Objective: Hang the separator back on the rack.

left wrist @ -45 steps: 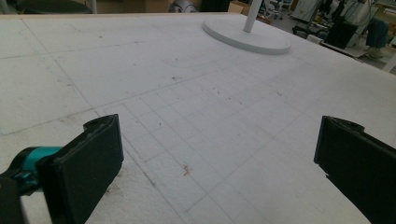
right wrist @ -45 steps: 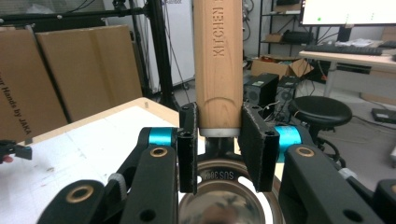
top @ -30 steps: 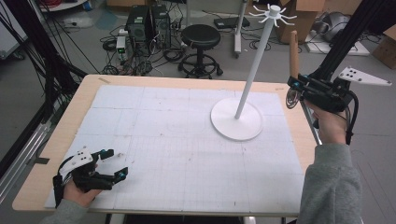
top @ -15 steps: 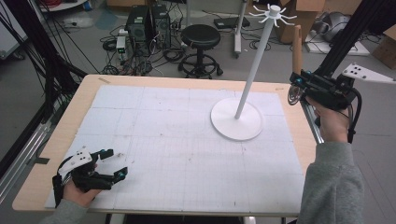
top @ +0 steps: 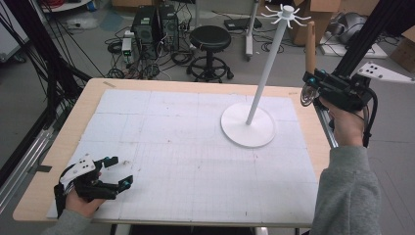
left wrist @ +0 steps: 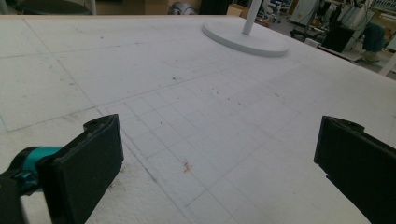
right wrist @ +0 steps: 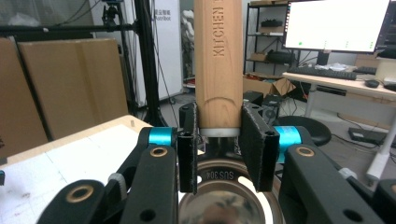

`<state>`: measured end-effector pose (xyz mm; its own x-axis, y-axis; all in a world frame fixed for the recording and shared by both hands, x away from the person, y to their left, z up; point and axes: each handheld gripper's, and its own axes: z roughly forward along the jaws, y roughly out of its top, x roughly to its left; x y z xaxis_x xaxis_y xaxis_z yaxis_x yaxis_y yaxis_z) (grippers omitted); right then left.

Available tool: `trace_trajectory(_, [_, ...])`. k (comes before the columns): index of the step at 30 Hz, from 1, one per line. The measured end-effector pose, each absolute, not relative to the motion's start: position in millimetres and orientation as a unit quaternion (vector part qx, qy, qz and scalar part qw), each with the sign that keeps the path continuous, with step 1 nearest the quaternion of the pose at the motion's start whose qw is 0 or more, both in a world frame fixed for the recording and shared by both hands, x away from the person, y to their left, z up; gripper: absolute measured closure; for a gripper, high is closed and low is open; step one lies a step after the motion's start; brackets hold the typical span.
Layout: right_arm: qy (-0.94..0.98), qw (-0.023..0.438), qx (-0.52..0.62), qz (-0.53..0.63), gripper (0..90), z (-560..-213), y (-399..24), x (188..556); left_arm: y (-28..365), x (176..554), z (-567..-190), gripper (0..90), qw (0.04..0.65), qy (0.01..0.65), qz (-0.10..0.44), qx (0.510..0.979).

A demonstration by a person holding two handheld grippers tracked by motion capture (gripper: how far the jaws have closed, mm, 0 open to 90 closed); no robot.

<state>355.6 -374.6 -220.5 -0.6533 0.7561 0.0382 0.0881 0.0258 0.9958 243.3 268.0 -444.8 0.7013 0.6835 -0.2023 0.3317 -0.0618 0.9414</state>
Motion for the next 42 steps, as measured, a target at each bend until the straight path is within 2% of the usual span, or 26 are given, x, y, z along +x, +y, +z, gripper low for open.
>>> trace_trajectory(23, [0.649, 0.276, 0.328, 0.629, 69.7, -222.3, -373.9, 362.7, 270.3, 241.9, -445.1, 1.8, 0.586, 0.36, 0.15, 0.71])
trace_trajectory(42, [0.657, 0.258, 0.328, 0.628, 69.7, -226.1, -365.3, 370.2, 271.5, 242.0, -445.7, 1.8, 0.583, 0.361, 0.15, 0.712])
